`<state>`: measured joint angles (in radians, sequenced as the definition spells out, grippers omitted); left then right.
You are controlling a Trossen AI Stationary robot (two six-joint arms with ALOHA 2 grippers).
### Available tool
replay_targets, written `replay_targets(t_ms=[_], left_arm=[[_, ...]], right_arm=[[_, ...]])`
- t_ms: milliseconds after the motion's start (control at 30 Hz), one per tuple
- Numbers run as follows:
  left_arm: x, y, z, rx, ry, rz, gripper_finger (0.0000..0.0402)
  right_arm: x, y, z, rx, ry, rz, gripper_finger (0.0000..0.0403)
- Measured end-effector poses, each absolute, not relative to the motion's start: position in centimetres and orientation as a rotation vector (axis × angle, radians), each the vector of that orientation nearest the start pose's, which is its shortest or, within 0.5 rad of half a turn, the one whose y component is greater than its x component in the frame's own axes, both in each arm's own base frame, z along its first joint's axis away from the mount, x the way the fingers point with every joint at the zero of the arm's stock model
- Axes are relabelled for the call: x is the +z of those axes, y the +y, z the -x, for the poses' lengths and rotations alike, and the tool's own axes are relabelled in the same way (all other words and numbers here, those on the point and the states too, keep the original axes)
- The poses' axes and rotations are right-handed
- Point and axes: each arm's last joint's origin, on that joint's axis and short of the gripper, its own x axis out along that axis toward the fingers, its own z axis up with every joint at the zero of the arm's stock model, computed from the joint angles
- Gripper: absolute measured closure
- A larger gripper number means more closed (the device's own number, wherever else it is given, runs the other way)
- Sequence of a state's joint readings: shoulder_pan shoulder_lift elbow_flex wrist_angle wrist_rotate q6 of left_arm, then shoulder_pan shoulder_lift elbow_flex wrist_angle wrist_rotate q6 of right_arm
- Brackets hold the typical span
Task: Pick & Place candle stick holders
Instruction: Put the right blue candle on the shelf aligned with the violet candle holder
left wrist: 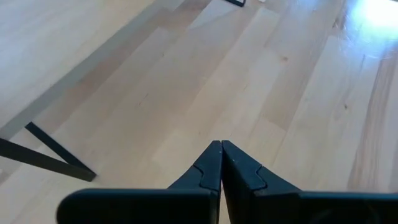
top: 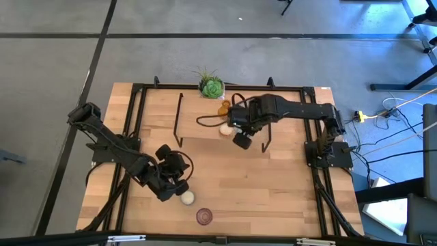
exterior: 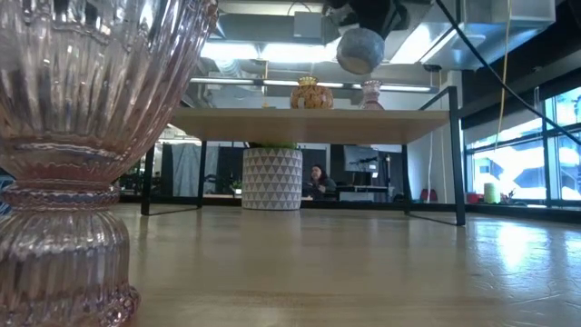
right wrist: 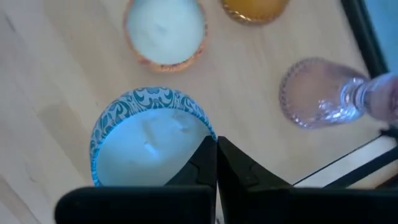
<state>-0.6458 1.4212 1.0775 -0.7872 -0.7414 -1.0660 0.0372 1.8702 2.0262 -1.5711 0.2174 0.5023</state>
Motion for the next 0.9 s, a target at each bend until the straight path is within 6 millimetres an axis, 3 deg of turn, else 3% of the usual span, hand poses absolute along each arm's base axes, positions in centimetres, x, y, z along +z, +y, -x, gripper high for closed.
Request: replay_targets(t_ms=[300,467,767,900], left_arm=[[25.9,-15.0,-22.4,0.553,0.621,0.332,0.0399],[26.1,-13.9,-23.1,0.663,0.515,0.412,0.04],[26.5,-10.6,-25.3,0.832,0.345,0.552,0.04],[26.9,-8.8,-26.7,0.85,0.322,0.579,0.0399]], right_arm=[[37.6,5.3,-32.6,-0.348,1.27,-0.012,0.0403],[38.7,7.7,-31.2,-0.296,1.224,0.051,0.0403],[38.7,8.9,-30.9,-0.178,1.238,0.198,0.0403],[38.9,8.0,-30.2,-0.153,1.239,0.258,0.0403]])
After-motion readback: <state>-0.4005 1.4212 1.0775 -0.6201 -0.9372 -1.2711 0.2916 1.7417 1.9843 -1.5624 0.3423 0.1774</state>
